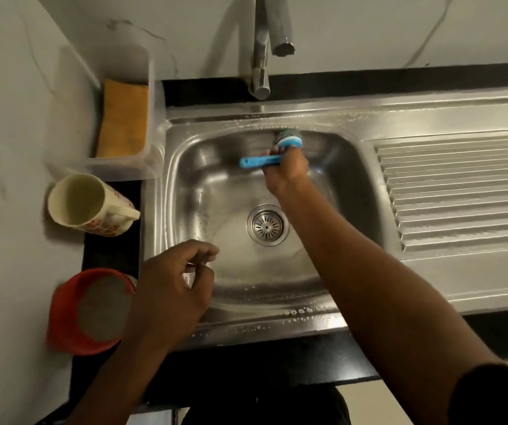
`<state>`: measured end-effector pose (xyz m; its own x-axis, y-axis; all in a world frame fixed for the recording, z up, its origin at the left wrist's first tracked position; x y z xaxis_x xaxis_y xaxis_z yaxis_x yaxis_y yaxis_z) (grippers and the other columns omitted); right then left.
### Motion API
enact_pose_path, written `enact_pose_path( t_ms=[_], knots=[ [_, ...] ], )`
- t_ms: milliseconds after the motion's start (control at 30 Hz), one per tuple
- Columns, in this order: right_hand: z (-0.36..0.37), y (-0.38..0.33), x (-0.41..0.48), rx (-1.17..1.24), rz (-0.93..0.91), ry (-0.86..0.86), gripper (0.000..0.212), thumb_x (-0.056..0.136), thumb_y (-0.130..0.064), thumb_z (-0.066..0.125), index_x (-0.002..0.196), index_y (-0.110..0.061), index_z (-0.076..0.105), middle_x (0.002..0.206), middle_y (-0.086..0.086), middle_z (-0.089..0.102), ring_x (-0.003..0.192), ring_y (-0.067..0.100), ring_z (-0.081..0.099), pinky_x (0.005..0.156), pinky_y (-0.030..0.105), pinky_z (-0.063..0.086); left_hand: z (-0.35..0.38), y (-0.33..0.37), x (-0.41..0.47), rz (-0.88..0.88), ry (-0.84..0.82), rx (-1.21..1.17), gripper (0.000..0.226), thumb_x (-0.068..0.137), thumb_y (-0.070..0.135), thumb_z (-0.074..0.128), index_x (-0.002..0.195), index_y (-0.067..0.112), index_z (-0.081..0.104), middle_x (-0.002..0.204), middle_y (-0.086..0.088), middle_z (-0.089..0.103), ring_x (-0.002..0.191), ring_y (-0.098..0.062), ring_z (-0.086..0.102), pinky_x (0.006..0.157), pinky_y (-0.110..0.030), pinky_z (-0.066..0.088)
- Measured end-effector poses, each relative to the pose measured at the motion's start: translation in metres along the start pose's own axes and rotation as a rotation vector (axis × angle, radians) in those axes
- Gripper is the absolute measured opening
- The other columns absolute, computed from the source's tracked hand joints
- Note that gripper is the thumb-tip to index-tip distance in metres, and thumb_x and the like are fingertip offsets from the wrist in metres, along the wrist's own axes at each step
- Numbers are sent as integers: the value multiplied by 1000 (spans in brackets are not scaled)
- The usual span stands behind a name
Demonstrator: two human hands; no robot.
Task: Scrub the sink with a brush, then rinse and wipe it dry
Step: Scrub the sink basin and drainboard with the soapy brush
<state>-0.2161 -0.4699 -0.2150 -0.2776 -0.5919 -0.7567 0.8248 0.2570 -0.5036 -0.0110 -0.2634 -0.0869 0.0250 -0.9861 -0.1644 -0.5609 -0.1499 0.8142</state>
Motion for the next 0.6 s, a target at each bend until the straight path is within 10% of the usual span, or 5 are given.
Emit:
enact_pose_path(
  t_ms=[233,467,600],
  knots=[
    [59,80,-29,-157,268,-43,31,103,-4,41,73,-12,46,69,7,44,56,16,42,43,22,47,-3,-6,-6,-84,-3,-24,33,90,3,67,100,33,76,101,29,73,91,2,71,78,-25,57],
    [35,27,-11,-74,98,-31,25,101,-1,43,82,-14,54,68,4,52,58,17,55,80,21,57,-3,-9,-12,-72,-17,-4,34,88,-4,68,101,26,78,100,26,75,97,6,70,84,-7,52],
    [-10,-17,22,113,58,144,29,101,-3,45,73,-13,45,71,2,43,69,12,60,55,15,54,0,-11,-14,-44,-27,22,35,88,-4,68,102,26,78,100,26,75,98,4,71,85,-9,52]
  ],
)
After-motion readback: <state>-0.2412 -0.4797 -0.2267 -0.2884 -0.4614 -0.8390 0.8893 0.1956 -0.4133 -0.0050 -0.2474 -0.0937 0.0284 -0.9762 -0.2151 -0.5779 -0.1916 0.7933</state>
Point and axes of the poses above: each hand's wrist, its own x-axis towards the middle knuckle, its own z-axis out of the palm, y = z × x, the point moved 4 cm from there along x, towards the middle knuckle
